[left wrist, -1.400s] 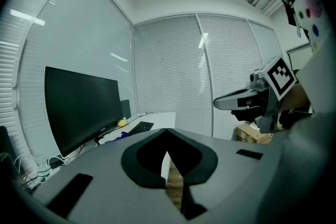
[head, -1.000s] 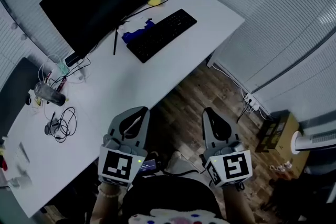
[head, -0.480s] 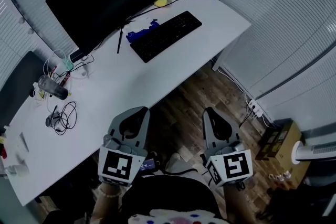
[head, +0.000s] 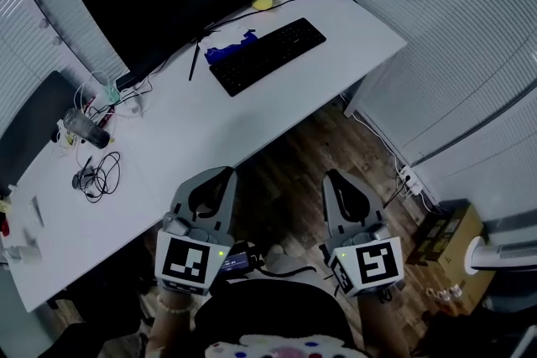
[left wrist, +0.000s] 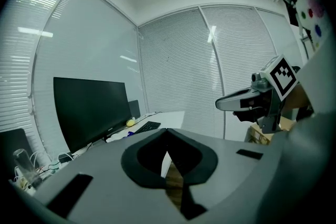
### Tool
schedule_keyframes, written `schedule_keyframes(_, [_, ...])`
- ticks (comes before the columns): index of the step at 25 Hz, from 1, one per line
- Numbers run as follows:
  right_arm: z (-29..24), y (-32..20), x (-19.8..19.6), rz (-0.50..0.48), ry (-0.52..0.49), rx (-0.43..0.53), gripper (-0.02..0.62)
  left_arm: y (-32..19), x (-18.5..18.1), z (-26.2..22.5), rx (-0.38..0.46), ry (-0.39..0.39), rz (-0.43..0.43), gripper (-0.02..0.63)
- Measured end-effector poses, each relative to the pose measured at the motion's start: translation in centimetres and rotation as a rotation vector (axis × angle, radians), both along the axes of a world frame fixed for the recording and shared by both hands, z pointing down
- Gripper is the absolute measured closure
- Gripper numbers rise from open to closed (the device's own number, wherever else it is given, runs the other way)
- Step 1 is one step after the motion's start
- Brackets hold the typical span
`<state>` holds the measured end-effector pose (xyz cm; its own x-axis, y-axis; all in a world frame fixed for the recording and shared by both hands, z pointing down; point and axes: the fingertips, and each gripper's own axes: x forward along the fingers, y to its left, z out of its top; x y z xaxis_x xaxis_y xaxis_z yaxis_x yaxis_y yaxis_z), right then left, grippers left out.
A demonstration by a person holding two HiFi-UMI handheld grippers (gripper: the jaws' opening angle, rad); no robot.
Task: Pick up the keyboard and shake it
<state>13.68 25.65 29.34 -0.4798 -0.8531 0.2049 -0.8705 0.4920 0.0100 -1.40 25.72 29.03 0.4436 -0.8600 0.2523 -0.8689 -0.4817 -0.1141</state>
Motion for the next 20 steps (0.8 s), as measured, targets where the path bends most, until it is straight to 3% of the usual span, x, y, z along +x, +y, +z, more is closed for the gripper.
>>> schedule_keyframes(10, [0.6, -0.2, 1.7, 0.002, -0.006, -0.008, 0.551, -0.1, 1.1, 0.7, -0.007, -0.008, -0.017, 0.589])
schedule_keyframes(20, [0.8, -2.8, 2.4, 0.014, -0.002, -0.003, 0.551, -3.2, 1.6, 1.7, -0.009, -0.051, 0.008, 0.589])
